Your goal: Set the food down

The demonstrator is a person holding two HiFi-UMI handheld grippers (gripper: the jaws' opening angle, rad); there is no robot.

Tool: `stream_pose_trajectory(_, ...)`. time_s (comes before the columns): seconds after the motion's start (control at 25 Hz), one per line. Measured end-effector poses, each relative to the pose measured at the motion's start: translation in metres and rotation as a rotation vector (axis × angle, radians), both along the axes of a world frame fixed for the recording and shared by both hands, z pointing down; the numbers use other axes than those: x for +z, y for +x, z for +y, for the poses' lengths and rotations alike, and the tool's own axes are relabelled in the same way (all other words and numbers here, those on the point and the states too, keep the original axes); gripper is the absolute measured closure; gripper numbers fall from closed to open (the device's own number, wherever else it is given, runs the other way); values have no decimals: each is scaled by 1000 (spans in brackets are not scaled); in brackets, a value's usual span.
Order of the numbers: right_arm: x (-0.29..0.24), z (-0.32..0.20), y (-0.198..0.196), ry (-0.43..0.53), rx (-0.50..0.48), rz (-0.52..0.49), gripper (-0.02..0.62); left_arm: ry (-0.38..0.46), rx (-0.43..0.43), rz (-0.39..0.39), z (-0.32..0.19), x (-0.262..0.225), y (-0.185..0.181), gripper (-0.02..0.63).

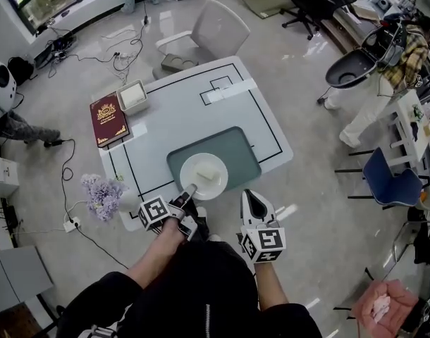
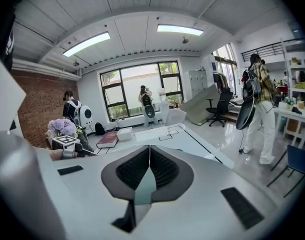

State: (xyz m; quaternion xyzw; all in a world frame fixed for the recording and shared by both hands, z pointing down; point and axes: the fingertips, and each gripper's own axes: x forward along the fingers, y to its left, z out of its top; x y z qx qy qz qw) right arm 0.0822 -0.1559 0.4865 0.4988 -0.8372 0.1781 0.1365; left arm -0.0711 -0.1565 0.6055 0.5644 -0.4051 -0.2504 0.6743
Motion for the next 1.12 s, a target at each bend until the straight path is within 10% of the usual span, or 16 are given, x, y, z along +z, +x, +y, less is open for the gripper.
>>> stream_pose_trajectory(1.12, 32, -68, 10, -84, -72, -1, 584, -73, 35, -32, -76, 45, 44, 584)
